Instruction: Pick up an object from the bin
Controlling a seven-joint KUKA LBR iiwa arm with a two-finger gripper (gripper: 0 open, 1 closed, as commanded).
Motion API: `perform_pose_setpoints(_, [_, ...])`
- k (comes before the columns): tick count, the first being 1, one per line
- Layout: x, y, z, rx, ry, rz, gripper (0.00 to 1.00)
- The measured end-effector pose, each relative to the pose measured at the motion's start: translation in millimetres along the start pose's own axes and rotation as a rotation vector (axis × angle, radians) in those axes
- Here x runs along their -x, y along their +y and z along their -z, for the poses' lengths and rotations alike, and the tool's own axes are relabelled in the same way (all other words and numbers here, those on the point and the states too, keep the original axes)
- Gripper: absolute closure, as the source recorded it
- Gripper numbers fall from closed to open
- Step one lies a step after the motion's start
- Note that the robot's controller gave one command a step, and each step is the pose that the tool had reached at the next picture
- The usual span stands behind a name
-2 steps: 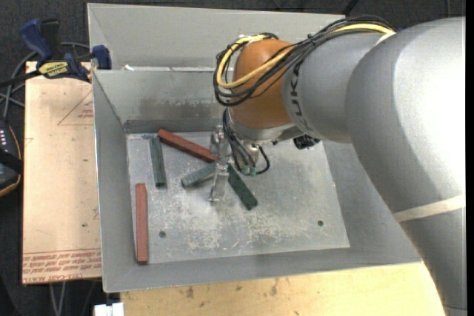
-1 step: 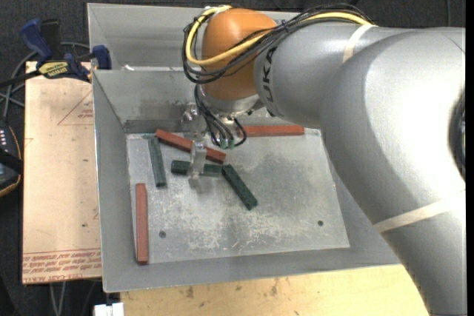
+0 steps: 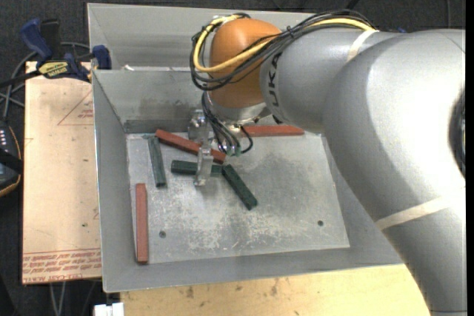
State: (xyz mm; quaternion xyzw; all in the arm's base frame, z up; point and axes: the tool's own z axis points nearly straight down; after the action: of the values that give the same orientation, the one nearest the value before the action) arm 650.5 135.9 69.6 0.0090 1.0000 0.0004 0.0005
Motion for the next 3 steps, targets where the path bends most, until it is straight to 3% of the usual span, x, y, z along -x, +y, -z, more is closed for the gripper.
perform_pose_setpoints(1, [0.3, 0.5, 0.8, 0.001, -0.001, 0.001, 1.0])
perform_pose_setpoints(2, [1.1, -10.2, 128.3, 0.001, -0.011, 0.176, 1.0])
perform_pose_setpoints(3, [-2.0, -13.2, 209.1, 0.001, -0.011, 0.221, 1.0])
